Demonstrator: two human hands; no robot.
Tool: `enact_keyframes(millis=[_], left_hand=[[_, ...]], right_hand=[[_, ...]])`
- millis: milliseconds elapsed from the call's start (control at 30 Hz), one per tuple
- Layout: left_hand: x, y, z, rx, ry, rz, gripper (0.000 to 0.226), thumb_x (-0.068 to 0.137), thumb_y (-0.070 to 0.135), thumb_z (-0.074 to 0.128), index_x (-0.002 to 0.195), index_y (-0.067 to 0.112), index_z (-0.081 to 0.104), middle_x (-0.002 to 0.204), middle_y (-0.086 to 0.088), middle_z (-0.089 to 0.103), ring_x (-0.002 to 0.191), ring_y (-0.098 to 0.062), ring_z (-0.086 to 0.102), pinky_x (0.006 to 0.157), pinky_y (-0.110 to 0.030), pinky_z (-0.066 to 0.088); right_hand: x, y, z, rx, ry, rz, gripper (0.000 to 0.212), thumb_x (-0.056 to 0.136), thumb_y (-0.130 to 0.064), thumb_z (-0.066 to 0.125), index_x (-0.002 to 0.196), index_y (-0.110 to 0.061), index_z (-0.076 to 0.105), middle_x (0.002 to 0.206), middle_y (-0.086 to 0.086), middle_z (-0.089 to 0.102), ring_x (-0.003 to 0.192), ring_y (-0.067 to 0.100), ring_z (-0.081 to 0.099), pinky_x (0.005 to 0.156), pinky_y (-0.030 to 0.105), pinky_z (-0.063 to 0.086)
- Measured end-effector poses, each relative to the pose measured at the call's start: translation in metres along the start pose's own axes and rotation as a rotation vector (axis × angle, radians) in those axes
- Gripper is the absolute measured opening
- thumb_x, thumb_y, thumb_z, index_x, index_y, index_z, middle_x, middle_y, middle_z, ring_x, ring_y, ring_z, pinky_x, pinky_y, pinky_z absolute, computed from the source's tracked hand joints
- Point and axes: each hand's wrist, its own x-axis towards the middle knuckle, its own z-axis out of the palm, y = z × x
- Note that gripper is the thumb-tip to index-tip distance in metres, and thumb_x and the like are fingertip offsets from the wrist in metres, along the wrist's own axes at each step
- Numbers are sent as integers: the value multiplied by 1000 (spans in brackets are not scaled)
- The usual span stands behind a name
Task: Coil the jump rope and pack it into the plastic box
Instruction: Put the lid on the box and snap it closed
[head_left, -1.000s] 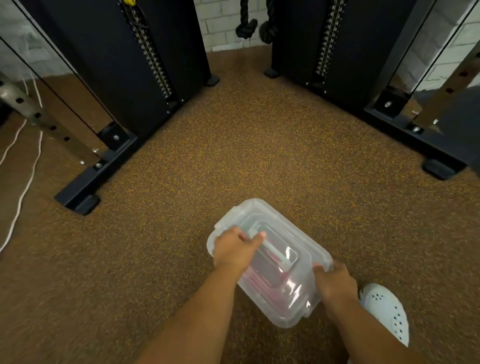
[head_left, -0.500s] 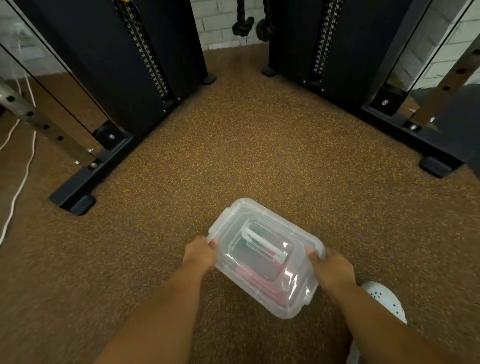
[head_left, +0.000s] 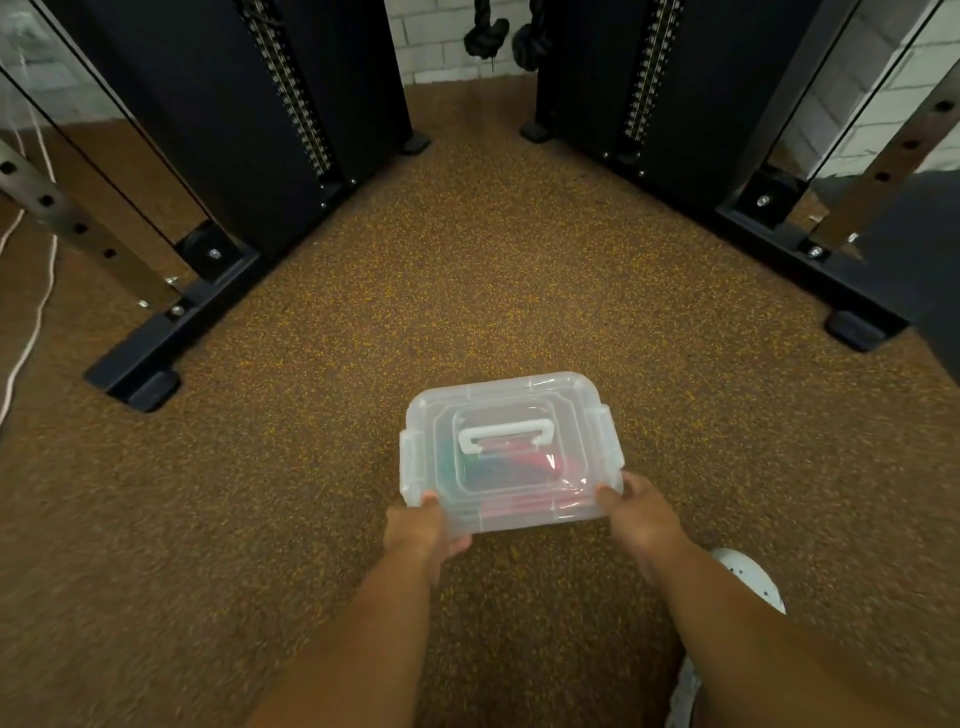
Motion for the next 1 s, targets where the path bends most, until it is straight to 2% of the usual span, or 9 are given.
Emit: enact_keyframes(millis=[167,333,467,567,667,700,833,933,1000], left_hand=[[0,-13,-16,50,-106,-48,41,91,34,64,116,3,52,100,-21,62,90,-36,64,84,-46,55],[12,-2,-17,-2,-128,-22,35,92,20,64,121,4,55,105,-13,63,103,-31,61,92,-43,50],[15,4,-25,-81,-132,-40,18,89,9,66,104,3,58,97,-16,64,92,-29,64,96,-43,51],[12,7,-32,-115,-190,-88,15,85,4,68,96,2,58,98,-18,65,90,-30,65,88,-41,55],[7,12,-35,-198,-222,-138,23,84,-2,66,105,0,56,94,-18,65,81,-29,64,55,-32,58],[7,11,-35,-228,-218,-133,36,83,-4,67,116,0,54,99,-19,65,83,-30,65,55,-33,59],[14,6,-32,-259,-162,-9,88,76,-11,69,149,20,29,133,-17,56,101,-34,62,93,-51,52],[12,3,-28,-118,-101,144,68,80,-8,69,140,14,44,124,-13,60,101,-29,61,91,-45,51],[7,-1,-26,0,-31,251,55,83,-2,69,133,13,52,120,-12,61,103,-29,61,92,-44,52]], right_hand=[[14,0,-5,-1,47,43,48,92,-42,52,131,-15,49,118,10,59,103,30,59,93,50,50],[29,0,-5,143,-33,134,55,94,-28,54,144,-23,32,137,11,49,113,32,55,97,49,47],[34,9,-5,200,-108,225,69,91,-14,60,148,-28,23,137,9,50,79,20,56,56,30,43],[36,19,-4,210,-126,246,73,88,-13,65,148,-28,25,136,10,54,72,17,52,48,28,37],[37,16,-5,312,-90,254,80,86,-1,63,150,-25,22,143,10,48,92,20,54,54,28,35],[37,15,-5,342,-86,259,82,85,3,63,150,-24,21,144,10,47,99,22,55,57,28,36],[36,14,-3,322,-106,296,74,81,-16,72,144,-26,34,134,9,57,115,29,56,69,33,42],[33,13,-4,345,-173,309,42,86,-27,67,125,-21,53,114,7,66,106,29,58,85,44,47],[34,14,-3,407,-216,294,38,89,-24,64,125,-23,54,114,6,67,108,29,57,96,50,42]])
